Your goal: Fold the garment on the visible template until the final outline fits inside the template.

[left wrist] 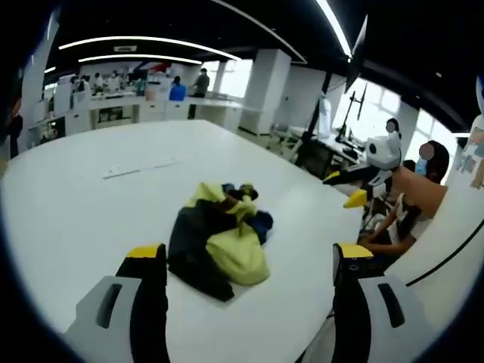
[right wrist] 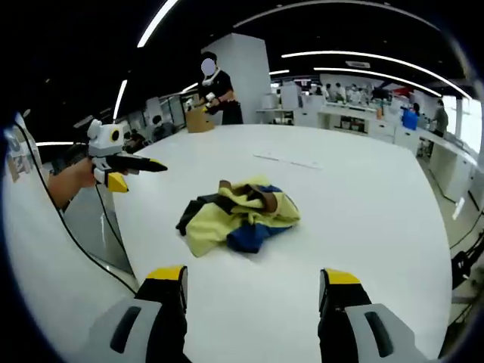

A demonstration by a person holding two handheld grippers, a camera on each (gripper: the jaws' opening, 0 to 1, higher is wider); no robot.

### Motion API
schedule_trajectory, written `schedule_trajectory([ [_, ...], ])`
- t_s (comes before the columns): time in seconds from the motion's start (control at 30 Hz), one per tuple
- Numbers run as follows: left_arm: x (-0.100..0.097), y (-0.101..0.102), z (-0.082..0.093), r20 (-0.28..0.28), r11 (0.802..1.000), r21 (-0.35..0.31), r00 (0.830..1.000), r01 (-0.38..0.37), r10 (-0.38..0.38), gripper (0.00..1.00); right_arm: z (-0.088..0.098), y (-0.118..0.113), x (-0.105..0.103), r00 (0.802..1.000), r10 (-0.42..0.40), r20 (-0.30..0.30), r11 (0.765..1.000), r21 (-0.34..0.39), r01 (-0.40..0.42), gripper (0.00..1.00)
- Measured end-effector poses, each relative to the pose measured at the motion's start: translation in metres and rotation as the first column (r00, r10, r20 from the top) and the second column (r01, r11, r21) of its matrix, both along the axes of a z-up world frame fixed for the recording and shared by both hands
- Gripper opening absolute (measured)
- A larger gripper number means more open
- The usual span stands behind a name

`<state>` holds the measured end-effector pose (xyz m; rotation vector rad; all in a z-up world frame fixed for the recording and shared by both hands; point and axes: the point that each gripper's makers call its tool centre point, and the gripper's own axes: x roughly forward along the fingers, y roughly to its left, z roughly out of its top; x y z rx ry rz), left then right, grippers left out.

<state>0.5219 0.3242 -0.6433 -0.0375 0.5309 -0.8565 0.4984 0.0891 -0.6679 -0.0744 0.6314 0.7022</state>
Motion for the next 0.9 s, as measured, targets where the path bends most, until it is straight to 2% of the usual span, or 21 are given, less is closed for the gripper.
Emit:
schedule_trajectory([
  [0.47,0.0005,0.0035,-0.0090,-0.016,1.000,0.014,1.000,0.000,0.000,0.86,-0.0052,0.0029,0.0011,1.000,0.007,-0.016,1.000,-0.006,-0.007,0.68],
  [0.9,0.0048,0.0078,-0.0097,-0.010,1.000,0.024,1.000,-0.004,0.004,0.83,-0.0058,0.0050,0.0084,1.000,0.022,-0.015,1.000,-0.010,-0.022,0.68],
])
